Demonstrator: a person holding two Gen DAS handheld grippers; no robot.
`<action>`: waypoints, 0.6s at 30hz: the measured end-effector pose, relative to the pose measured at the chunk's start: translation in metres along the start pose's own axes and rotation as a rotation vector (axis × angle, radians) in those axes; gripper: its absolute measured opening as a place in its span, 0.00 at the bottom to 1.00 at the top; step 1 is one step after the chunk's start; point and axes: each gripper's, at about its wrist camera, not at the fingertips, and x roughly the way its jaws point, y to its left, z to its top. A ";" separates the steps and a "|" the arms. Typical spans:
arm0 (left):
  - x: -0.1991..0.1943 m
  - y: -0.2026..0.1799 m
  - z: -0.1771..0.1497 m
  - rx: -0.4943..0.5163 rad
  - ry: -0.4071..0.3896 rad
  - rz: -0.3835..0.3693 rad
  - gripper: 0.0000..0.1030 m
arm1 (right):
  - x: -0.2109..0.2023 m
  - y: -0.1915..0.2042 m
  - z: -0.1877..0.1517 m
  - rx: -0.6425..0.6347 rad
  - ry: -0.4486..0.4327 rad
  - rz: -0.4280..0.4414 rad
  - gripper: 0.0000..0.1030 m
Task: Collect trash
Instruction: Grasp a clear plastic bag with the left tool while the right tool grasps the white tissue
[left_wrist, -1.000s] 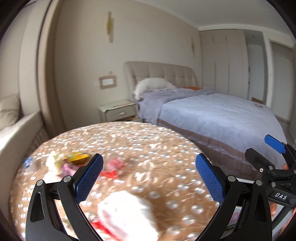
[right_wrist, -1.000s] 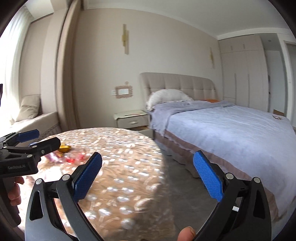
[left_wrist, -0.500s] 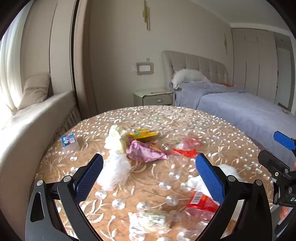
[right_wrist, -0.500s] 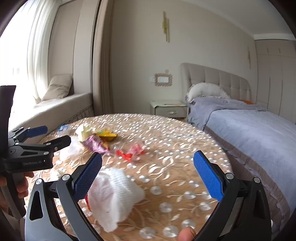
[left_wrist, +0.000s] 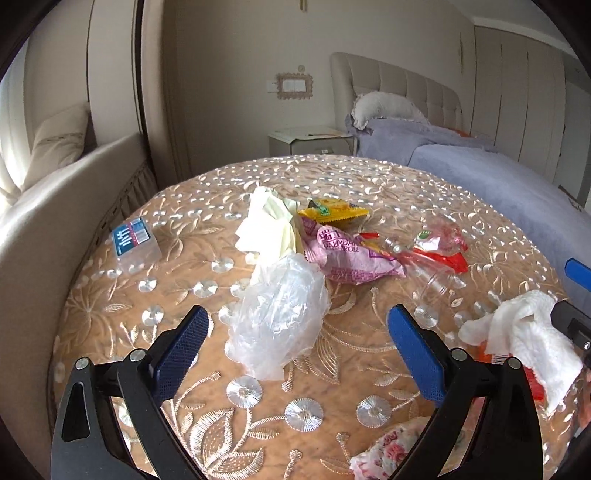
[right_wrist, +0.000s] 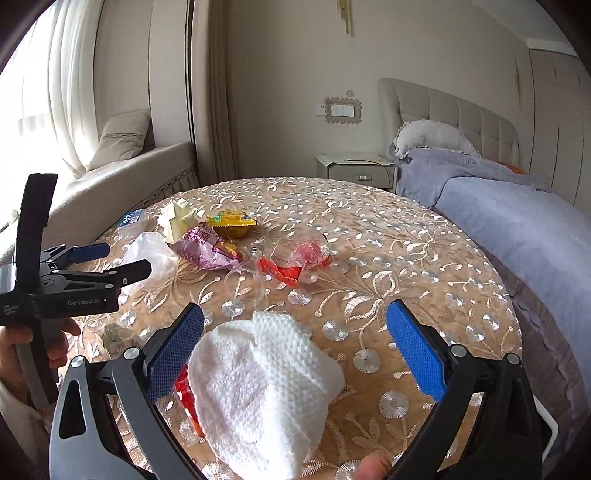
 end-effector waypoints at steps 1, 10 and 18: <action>0.006 0.001 0.000 0.000 0.019 0.001 0.75 | 0.002 0.000 0.001 0.002 0.001 0.002 0.96; 0.007 0.004 0.002 -0.034 0.042 -0.025 0.22 | 0.013 -0.001 0.000 0.020 0.040 0.023 0.96; -0.037 -0.010 0.015 -0.013 -0.044 -0.056 0.22 | 0.029 0.003 -0.005 0.005 0.154 0.068 0.46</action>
